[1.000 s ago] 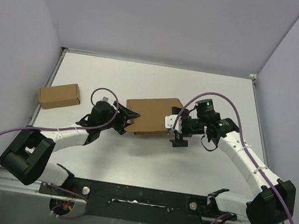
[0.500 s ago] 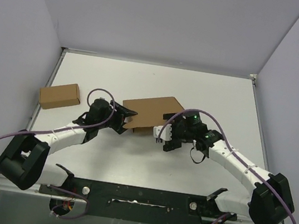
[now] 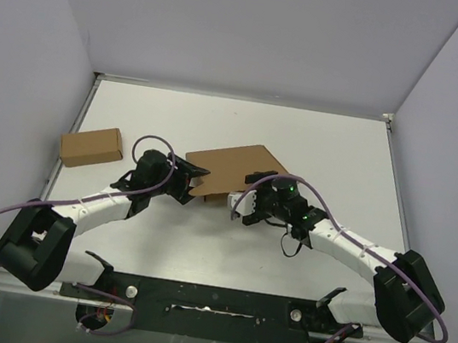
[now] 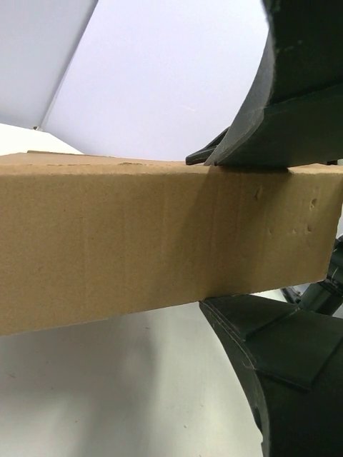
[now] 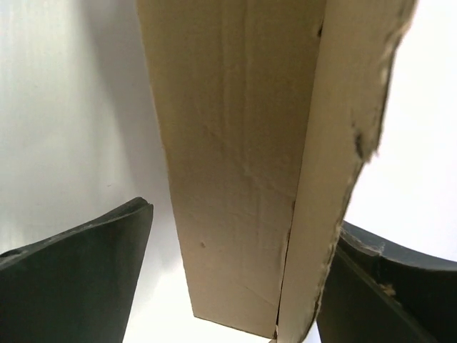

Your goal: Fold the paper box

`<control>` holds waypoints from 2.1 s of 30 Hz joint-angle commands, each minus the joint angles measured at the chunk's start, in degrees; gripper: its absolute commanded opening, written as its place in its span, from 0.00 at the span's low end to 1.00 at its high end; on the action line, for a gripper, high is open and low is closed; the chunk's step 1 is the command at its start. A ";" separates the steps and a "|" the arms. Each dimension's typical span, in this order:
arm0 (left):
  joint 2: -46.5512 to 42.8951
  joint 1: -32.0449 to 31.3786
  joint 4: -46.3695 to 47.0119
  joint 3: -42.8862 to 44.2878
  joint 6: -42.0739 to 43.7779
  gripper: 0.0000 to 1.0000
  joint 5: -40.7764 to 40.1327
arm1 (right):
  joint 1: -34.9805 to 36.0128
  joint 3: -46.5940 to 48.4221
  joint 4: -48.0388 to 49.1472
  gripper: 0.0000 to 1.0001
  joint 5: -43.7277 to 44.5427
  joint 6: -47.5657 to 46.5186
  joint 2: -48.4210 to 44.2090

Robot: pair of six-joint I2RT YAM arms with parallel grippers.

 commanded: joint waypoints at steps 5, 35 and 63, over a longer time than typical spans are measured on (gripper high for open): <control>-2.42 0.11 2.95 2.54 -1.45 0.53 1.28 | 1.05 -1.22 9.90 0.70 2.04 -0.85 0.29; -20.32 0.81 -8.20 2.71 13.08 0.98 -7.54 | -7.64 11.25 -5.33 0.47 -10.66 19.11 -3.94; -26.42 0.91 28.61 -16.65 46.00 0.98 1.36 | -35.44 29.55 -23.17 0.46 -54.31 65.93 5.69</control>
